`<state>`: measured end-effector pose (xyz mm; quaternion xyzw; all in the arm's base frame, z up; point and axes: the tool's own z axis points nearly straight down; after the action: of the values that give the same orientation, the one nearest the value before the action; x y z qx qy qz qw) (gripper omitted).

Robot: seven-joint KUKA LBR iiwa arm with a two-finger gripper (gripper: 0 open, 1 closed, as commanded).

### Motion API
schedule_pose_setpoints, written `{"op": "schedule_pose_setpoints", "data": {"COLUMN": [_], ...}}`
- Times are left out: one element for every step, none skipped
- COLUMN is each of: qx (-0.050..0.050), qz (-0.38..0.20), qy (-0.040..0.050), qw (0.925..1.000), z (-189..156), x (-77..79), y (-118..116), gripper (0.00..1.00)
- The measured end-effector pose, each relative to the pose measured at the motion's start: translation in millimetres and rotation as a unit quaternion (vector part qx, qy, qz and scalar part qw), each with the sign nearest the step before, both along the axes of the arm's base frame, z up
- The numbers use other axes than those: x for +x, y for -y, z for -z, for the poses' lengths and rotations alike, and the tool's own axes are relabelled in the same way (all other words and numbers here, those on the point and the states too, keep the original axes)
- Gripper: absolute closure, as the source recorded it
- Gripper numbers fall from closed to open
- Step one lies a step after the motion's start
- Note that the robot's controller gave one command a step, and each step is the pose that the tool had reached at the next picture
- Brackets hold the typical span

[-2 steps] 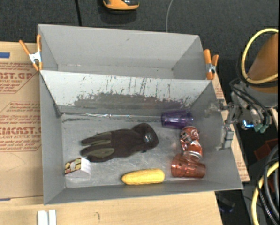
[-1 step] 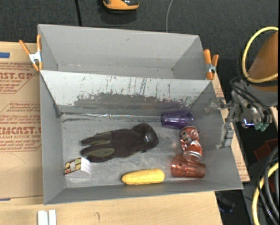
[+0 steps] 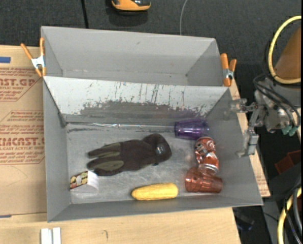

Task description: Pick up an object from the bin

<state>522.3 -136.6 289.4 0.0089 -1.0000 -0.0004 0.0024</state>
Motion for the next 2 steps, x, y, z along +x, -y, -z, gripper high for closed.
{"op": "schedule_pose_setpoints", "data": {"qx": [-0.001,-0.001], "qz": [-0.012,-0.04], "qy": [0.0028,0.0062], "qw": [0.9999,0.9992], "z": [-69,-109], "x": [1.7,5.1], "y": [-25,-49], "gripper": [0.0,0.0]}}
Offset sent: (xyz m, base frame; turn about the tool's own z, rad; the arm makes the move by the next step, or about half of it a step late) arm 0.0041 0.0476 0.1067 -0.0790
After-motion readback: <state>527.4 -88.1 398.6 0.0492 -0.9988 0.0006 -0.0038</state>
